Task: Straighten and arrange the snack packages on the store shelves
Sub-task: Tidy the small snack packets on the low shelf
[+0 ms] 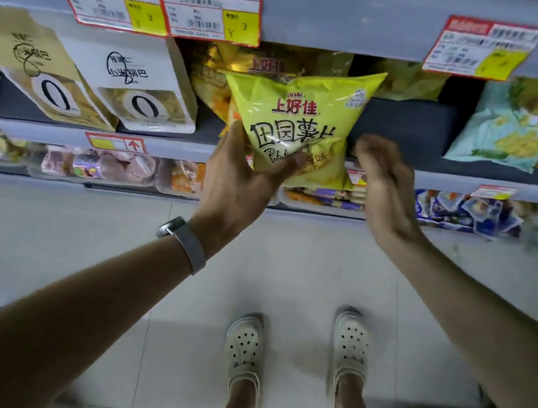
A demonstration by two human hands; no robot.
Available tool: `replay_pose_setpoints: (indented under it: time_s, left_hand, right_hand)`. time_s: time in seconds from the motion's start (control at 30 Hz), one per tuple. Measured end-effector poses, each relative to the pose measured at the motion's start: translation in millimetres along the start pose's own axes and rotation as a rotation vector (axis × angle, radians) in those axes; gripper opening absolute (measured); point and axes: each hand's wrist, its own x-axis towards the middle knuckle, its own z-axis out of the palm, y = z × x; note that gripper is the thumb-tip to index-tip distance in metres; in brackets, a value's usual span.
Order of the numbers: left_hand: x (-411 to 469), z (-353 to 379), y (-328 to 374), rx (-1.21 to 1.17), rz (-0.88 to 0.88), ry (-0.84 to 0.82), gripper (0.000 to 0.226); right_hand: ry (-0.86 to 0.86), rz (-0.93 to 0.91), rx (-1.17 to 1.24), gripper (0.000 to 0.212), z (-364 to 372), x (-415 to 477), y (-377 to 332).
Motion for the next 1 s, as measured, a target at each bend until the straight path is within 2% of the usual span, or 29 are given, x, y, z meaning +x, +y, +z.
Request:
replay_pose_setpoints:
  time_s: [0.1, 0.2, 0.33, 0.47, 0.7, 0.87, 1.0]
  left_hand:
    - [11, 30, 21, 0.026, 0.001, -0.029, 0.066]
    - [22, 61, 40, 0.036, -0.020, -0.028, 0.064]
    - [34, 93, 63, 0.022, -0.013, -0.017, 0.057]
    - [50, 113, 64, -0.038, -0.028, -0.033, 0.065]
    - [62, 125, 41, -0.014, -0.015, -0.123, 0.079]
    - [64, 124, 37, 0.069, -0.022, -0.162, 0.082]
    - [57, 118, 40, 0.235, -0.023, -0.188, 0.084]
  right_hand:
    - [-0.036, -0.058, -0.049, 0.032, -25, -10, 9]
    - [-0.094, -0.103, -0.192, 0.046, -40, 2, 19]
    - [-0.093, -0.070, -0.247, 0.062, -54, 29, 21]
    - [-0.126, -0.031, -0.221, 0.053, -66, 55, 20]
    - [-0.301, 0.043, -0.274, 0.050, -62, 89, 36]
    - [-0.301, 0.025, -0.350, 0.051, -64, 93, 39]
    - [-0.327, 0.012, -0.465, 0.057, -67, 93, 41]
